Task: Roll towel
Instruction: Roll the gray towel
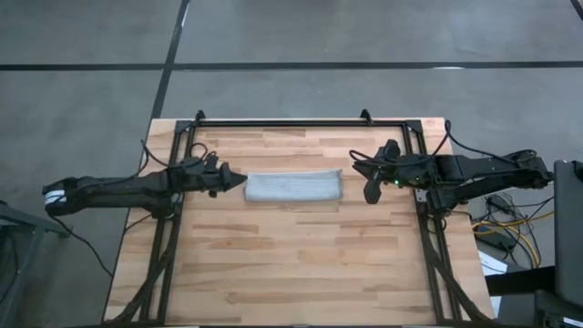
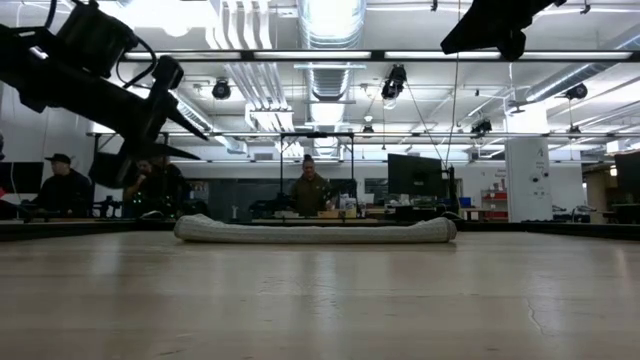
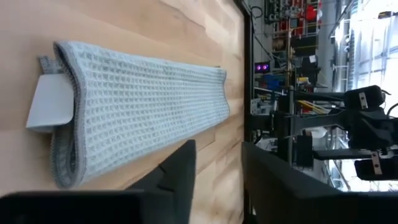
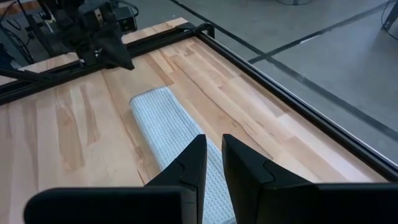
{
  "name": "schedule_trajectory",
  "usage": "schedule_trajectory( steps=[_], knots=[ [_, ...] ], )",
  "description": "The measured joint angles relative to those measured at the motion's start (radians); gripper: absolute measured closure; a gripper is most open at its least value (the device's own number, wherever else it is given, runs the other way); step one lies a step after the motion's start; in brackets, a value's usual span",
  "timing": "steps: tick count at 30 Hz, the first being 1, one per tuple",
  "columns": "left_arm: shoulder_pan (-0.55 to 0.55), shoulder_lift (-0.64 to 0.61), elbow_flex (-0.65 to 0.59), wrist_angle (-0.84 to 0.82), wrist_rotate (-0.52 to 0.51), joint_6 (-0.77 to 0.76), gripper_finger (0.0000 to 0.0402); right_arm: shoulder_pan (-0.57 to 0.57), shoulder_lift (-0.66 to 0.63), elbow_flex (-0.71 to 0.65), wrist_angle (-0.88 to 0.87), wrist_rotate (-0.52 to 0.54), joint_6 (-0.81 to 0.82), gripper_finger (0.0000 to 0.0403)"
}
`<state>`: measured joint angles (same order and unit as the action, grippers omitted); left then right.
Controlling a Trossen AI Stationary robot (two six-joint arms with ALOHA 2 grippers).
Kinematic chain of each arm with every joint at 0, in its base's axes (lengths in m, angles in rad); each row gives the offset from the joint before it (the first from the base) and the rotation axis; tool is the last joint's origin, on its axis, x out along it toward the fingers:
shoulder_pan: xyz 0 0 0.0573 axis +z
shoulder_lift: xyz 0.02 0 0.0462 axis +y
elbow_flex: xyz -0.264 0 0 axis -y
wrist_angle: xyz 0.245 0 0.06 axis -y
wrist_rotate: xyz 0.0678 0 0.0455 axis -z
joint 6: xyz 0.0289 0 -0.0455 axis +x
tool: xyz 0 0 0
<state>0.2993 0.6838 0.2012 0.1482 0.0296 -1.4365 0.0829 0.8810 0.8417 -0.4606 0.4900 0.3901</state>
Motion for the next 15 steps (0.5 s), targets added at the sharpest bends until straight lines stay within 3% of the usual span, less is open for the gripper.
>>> schedule_trajectory(
  steps=[8, 15],
  knots=[
    [0.000, 0.000, 0.001, -0.012, -0.054, -0.005, 0.0177, 0.000, 0.003, 0.000, 0.001, 0.000, 0.000, 0.0353],
    [0.025, 0.000, -0.001, -0.085, -0.093, -0.070, 0.0156, 0.000, 0.006, 0.000, 0.001, 0.000, 0.000, 0.0353]
  ],
)
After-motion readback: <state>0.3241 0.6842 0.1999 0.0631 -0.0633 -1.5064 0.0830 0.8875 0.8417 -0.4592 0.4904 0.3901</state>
